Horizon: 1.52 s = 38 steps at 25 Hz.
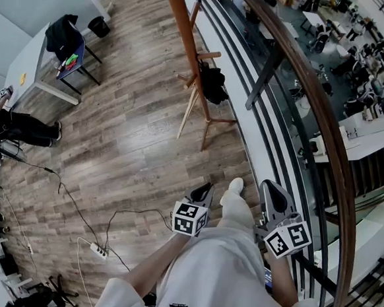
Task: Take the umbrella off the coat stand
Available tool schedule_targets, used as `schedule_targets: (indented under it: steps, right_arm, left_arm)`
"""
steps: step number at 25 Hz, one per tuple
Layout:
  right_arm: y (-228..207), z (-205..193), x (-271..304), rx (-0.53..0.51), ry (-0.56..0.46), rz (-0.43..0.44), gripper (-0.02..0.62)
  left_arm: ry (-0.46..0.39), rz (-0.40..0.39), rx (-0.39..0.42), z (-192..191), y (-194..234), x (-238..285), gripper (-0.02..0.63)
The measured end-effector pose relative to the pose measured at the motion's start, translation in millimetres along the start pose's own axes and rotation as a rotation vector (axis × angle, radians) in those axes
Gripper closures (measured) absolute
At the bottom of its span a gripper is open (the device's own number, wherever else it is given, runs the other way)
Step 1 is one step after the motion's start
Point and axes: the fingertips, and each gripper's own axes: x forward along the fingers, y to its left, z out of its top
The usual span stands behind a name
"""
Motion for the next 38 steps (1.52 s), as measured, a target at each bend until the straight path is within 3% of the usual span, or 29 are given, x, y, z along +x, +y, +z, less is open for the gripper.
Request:
schedule_targets:
  steps: [7, 11, 15, 20, 25, 30, 38]
  right_arm:
    - [110.3, -77.1, -28.9, -0.038, 0.026, -0.03, 0.561]
    - [137.0, -127.3, -58.9, -0.033, 0.058, -0.054, 0.561]
    - [154.0, -134.9, -79.4, 0.018, 0.078, -0.027, 0.56]
    - [152.1, -104.5, -88.3, -0.007, 0.082, -0.015, 0.56]
    - [114.8, -63.9, -87.6, -0.025, 0.077, 0.001, 0.561]
    - [78.5, -47.2, -126.2, -0.007, 0.059, 0.013, 0.56]
    - [33.3, -51.3, -121.9, 0.0, 0.097, 0.026, 0.56]
  left_arm:
    - [-0.217, -0.131, 0.159, 8.8, -37.8, -187.6, 0.586]
    - [-0.236, -0.186, 0.181, -27.8, -52.1, -225.6, 0.586]
    - [-0.219, -0.18, 0.145, -43.5, -60.2, -234.6, 0.586]
    - [-0.254, -0.16, 0.1, -14.0, -72.6, -229.9, 0.586]
    - [-0.286, -0.107, 0.085, 28.0, -91.1, -204.3, 0.586]
    - [-0.301, -0.102, 0.04, 31.6, -136.8, -184.4, 0.586]
    - [-0.28, -0.078, -0.014, 29.9, -154.3, -148.5, 0.586]
